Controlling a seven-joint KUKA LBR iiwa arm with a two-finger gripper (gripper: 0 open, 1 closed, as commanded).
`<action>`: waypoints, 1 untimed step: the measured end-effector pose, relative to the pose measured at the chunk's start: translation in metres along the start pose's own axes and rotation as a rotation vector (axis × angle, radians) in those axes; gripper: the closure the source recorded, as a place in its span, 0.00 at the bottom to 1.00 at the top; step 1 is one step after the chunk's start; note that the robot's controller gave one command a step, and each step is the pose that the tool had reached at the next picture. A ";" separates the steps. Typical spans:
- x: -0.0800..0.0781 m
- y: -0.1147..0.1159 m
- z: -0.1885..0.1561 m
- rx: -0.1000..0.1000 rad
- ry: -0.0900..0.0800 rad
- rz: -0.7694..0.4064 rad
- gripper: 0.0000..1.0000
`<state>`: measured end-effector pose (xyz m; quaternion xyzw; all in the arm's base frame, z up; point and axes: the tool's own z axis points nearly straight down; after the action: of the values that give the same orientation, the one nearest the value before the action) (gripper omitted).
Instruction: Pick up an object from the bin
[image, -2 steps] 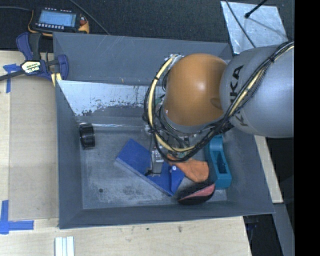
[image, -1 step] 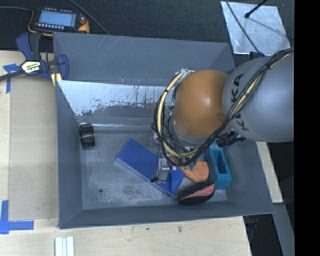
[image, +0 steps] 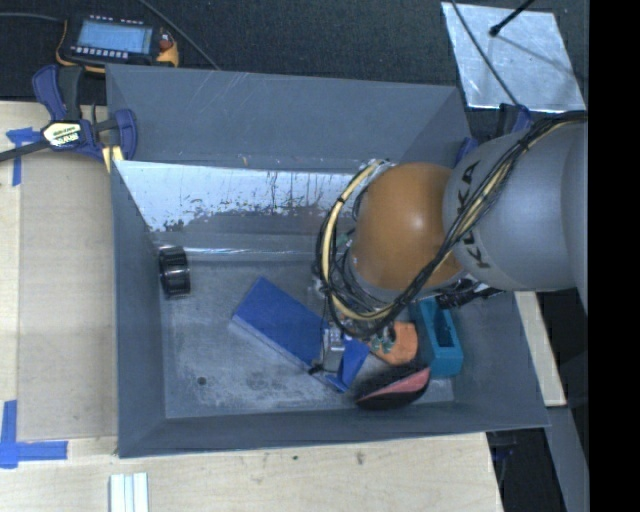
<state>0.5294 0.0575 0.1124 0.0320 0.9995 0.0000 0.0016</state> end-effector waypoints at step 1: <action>-0.027 -0.050 0.022 -0.001 0.000 0.079 0.00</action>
Offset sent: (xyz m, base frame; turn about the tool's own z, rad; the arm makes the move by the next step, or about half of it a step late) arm 0.0537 -0.0751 -0.0090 -0.0099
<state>0.5529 0.0059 0.0902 0.0716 0.9974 0.0008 0.0015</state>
